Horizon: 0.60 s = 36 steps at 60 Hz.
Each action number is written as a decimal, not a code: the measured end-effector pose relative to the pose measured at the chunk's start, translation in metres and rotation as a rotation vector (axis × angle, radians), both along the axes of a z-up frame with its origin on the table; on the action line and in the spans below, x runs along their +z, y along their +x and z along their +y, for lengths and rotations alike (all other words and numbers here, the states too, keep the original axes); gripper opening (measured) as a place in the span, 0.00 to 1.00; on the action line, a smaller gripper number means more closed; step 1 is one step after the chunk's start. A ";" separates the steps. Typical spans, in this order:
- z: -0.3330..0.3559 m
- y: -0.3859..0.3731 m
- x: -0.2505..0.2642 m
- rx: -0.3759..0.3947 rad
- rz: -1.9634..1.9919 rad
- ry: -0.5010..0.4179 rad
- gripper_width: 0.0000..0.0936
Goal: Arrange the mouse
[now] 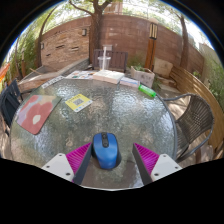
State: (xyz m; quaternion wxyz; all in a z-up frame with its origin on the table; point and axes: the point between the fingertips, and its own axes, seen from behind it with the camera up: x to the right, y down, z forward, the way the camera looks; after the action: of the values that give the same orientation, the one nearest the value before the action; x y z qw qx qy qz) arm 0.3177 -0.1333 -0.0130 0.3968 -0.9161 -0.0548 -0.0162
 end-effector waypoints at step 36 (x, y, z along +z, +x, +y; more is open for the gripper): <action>0.033 -0.011 0.069 -0.140 0.014 0.096 0.38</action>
State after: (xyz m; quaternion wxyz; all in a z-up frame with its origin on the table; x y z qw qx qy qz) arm 0.3065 -0.1004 0.0557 0.4386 -0.8977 0.0129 -0.0401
